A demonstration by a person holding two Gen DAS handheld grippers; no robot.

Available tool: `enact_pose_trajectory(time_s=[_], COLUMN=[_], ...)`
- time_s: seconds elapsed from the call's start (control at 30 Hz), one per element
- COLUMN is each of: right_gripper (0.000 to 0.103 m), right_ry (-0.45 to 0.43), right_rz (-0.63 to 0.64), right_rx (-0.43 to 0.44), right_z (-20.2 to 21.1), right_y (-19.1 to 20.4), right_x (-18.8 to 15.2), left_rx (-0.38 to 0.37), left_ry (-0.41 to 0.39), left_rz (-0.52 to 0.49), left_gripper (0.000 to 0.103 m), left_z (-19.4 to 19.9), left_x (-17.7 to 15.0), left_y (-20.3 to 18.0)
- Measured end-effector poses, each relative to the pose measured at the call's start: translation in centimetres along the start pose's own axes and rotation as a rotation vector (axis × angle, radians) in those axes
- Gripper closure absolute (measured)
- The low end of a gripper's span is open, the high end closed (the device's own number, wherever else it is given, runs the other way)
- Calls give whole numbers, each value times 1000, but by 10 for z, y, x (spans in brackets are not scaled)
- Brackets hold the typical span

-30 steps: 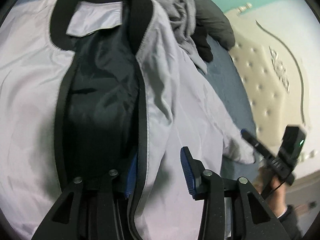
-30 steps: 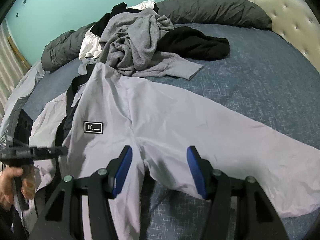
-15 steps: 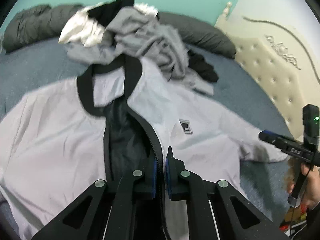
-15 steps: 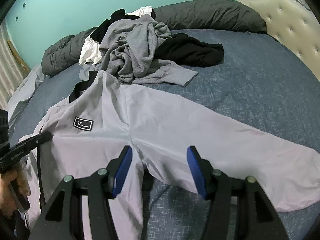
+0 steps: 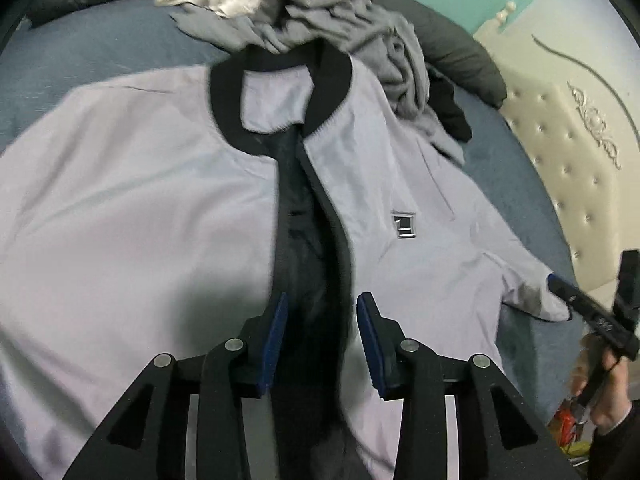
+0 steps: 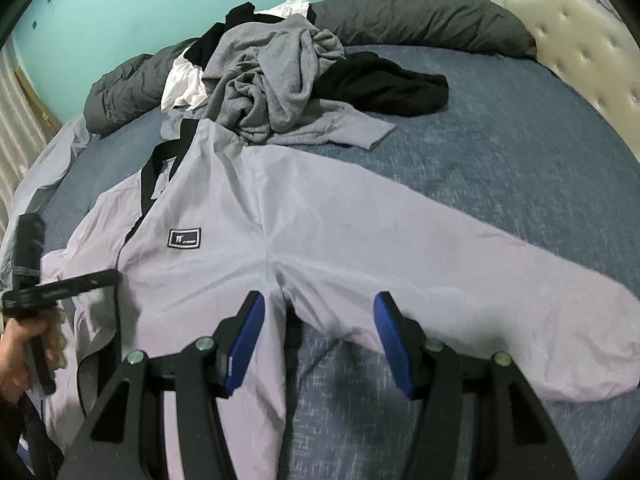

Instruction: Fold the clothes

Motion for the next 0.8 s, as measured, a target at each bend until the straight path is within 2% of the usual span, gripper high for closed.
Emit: enact_pose_trajectory(time_s=[0.2, 0.37, 0.47, 0.57, 0.8], right_gripper=[45, 45, 45, 45, 46], right_ry=[78, 147, 224, 259, 295], right_rz=[-13, -20, 13, -7, 57], right_rx=[101, 184, 229, 307, 335], right_z=[2, 3, 1, 5, 18], right_y=[45, 83, 115, 139, 182], right_x=[-39, -72, -100, -125, -161], left_rx=[56, 92, 108, 122, 111], left_ry=[0, -7, -10, -15, -38], left_rz=[2, 81, 117, 134, 178], left_gripper=[60, 56, 55, 52, 48], left_z=[66, 120, 146, 172, 211], left_x=[-22, -52, -70, -88, -120], left_y=[43, 97, 122, 140, 166])
Point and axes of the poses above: each gripper's, at about its wrist camera, not at the fingertips, and z roughly against the way its jaws point, y to its left, x to its top, the point moved 5 cm from there along -z, roughly the way its jaws point, and after that the axes turned 10 degrees about z, right-handed, at the moved point
